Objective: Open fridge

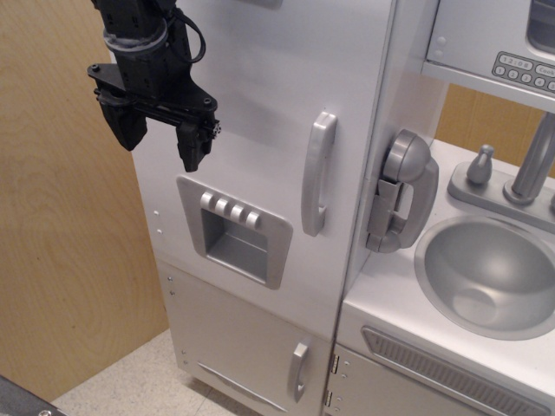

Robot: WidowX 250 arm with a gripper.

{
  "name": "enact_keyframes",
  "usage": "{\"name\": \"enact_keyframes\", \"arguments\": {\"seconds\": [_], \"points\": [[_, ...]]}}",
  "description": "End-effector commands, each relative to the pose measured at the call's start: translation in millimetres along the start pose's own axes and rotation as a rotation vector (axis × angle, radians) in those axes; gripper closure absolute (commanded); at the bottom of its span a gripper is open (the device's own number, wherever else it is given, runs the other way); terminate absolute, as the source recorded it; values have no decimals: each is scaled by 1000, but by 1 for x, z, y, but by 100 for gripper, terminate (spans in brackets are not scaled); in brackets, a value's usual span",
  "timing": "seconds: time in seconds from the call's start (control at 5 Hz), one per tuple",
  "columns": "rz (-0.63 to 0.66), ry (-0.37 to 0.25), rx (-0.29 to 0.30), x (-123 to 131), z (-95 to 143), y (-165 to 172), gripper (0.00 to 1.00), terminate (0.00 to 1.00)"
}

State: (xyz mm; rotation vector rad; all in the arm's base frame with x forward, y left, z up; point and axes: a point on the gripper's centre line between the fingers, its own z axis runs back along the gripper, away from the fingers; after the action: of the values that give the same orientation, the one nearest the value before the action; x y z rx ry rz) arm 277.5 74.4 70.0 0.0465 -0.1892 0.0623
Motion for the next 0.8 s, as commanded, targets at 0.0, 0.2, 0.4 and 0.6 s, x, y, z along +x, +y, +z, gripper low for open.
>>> {"name": "enact_keyframes", "arguments": {"seconds": [0.0, 0.2, 0.4, 0.6], "points": [[0, 0, 0, 0, 0, 0, 0, 0], [-23, 9, -20, 6, 0, -34, 0, 0], [-56, 23, -54, 5, 0, -64, 0, 0], [-115, -23, -72, -1, 6, -97, 0, 0]]}}
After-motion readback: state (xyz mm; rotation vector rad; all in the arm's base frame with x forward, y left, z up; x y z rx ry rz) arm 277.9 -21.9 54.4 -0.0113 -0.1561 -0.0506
